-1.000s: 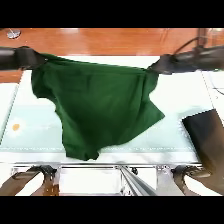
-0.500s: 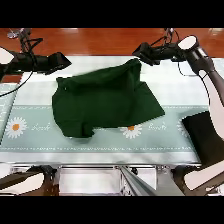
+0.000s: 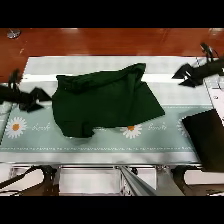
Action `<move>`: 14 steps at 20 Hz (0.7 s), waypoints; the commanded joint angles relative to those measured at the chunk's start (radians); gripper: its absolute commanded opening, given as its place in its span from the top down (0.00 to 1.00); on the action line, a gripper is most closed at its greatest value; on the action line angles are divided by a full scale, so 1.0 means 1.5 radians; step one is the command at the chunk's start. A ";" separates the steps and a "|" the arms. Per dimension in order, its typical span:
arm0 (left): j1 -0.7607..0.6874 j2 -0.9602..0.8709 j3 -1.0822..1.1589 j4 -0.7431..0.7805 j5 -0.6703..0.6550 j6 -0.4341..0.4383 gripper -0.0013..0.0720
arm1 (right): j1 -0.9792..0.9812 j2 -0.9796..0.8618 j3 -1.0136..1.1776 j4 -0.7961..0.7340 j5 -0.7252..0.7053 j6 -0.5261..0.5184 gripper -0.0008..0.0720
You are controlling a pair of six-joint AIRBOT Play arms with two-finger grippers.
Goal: Fold the shirts.
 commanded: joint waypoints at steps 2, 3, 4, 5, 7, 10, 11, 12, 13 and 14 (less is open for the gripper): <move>0.090 0.041 -0.187 -0.084 -0.012 0.046 0.03 | -0.050 0.197 -0.307 0.066 -0.101 -0.054 0.13; 0.102 0.041 -0.212 -0.101 -0.003 0.058 0.03 | -0.049 0.223 -0.355 0.069 -0.105 -0.061 0.13; 0.107 0.040 -0.232 -0.105 0.016 0.060 0.03 | -0.050 0.243 -0.393 0.075 -0.107 -0.066 0.13; 0.107 0.040 -0.247 -0.105 0.041 0.064 0.03 | -0.050 0.258 -0.428 0.079 -0.111 -0.074 0.13; 0.106 0.040 -0.279 -0.149 0.090 0.091 0.03 | -0.049 0.275 -0.480 0.080 -0.120 -0.075 0.13; 0.092 0.034 -0.312 -0.257 0.149 0.168 0.03 | -0.049 0.275 -0.536 0.092 -0.140 -0.078 0.13; 0.076 0.033 -0.318 -0.275 0.167 0.183 0.03 | -0.049 0.275 -0.548 0.096 -0.147 -0.078 0.13; 0.056 0.030 -0.318 -0.277 0.186 0.186 0.03 | -0.049 0.275 -0.557 0.100 -0.154 -0.078 0.13; 0.034 0.027 -0.318 -0.279 0.204 0.186 0.03 | -0.049 0.275 -0.560 0.101 -0.157 -0.078 0.13; 0.013 0.026 -0.317 -0.280 0.220 0.185 0.03 | -0.049 0.275 -0.559 0.104 -0.158 -0.077 0.13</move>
